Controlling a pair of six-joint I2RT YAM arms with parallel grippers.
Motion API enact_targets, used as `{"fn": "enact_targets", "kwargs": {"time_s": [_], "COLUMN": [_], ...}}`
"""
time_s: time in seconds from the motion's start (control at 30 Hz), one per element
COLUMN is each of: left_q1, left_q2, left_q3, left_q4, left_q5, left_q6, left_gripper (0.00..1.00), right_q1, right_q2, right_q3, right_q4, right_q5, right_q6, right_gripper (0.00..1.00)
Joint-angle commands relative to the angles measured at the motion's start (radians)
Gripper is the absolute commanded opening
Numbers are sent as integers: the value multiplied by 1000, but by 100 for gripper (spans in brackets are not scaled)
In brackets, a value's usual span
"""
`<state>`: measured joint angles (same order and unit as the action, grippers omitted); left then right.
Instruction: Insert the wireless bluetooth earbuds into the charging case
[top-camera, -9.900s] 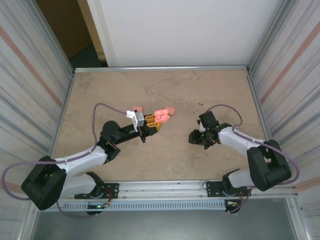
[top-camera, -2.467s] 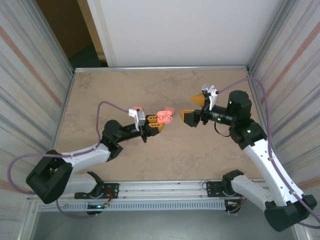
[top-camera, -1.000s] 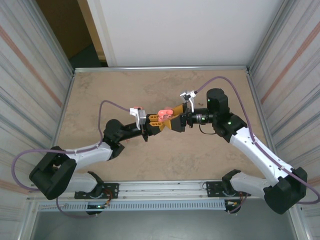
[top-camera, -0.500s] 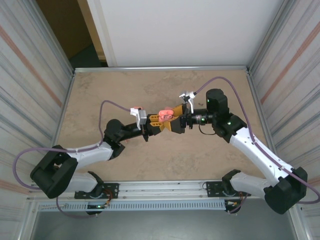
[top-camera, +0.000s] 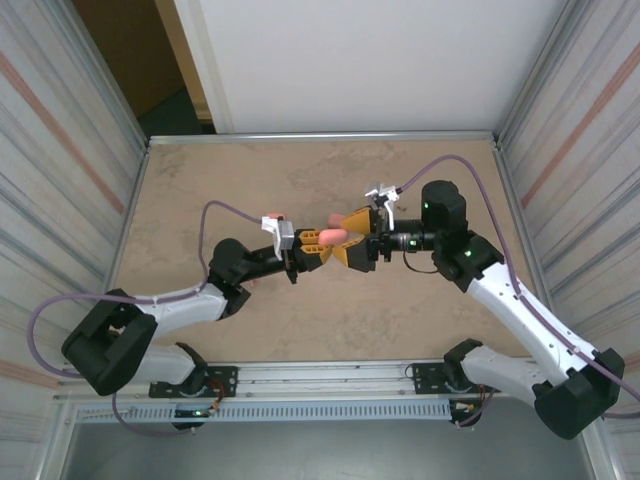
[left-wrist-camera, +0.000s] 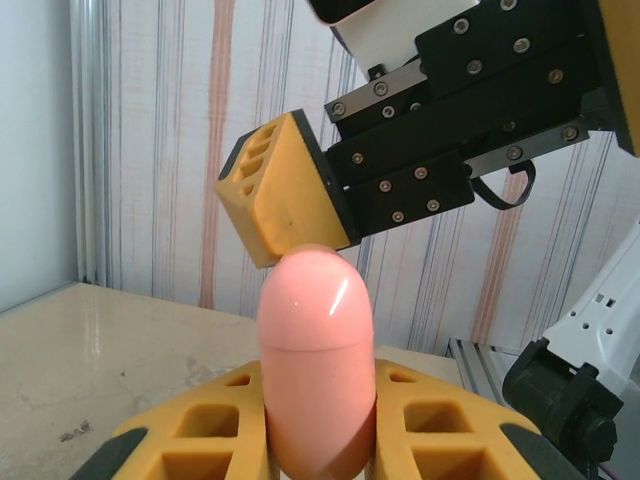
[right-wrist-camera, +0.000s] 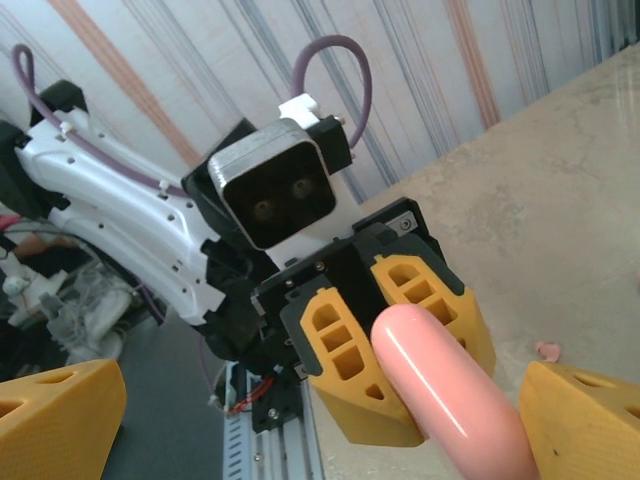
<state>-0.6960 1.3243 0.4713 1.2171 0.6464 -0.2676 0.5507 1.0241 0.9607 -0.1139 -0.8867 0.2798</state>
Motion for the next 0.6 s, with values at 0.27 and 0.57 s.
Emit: {"fn": "enact_targets", "kwargs": {"time_s": [0.27, 0.57], "left_q1": [-2, -2], "left_q2": [-10, 14], "left_q3": [21, 9], "left_q4": [5, -61], "left_q5": [-16, -42], "left_q6": [-13, -17], "left_gripper": [0, 0], "right_q1": [0, -157], "right_q2": [-102, -162], "right_q3": [-13, -113], "right_q4": [-103, -110], "right_q5": [145, 280], "right_q6": [-73, 51], "right_gripper": [100, 100]}}
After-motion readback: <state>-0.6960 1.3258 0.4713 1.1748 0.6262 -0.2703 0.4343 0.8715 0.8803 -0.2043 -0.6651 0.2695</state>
